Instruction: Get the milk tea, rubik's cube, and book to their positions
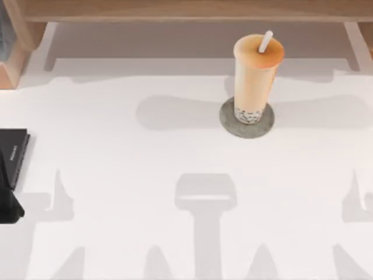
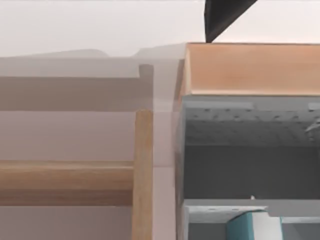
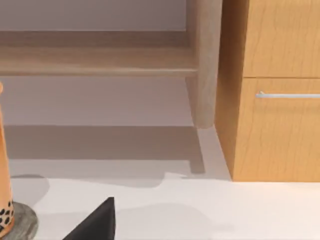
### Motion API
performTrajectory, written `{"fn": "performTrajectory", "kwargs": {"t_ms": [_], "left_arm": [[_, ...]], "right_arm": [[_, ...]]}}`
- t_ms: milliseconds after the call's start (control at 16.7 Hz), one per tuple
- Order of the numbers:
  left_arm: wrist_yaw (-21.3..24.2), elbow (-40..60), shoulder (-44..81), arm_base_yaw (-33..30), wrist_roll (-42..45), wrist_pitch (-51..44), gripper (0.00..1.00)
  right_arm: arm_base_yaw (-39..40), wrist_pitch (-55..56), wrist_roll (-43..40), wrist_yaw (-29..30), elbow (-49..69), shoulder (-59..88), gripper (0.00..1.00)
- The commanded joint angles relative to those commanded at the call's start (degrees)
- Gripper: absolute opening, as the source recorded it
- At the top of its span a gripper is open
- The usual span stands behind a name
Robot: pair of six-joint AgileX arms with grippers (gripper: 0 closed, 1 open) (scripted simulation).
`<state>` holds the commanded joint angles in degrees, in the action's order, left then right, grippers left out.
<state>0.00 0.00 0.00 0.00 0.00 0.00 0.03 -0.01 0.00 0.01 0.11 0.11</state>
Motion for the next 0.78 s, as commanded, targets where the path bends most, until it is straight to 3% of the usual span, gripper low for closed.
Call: {"fn": "performTrajectory", "kwargs": {"t_ms": [480, 780], "left_arm": [[0.2, 1.2, 1.7, 0.5, 0.0, 0.5, 1.0], [2.9, 10.9, 15.6, 3.1, 0.0, 4.7, 1.0]], "right_arm": [[0.0, 0.0, 0.0, 0.0, -0.1, -0.1, 1.0], [0.0, 0.0, 0.0, 0.0, -0.1, -0.1, 1.0]]}}
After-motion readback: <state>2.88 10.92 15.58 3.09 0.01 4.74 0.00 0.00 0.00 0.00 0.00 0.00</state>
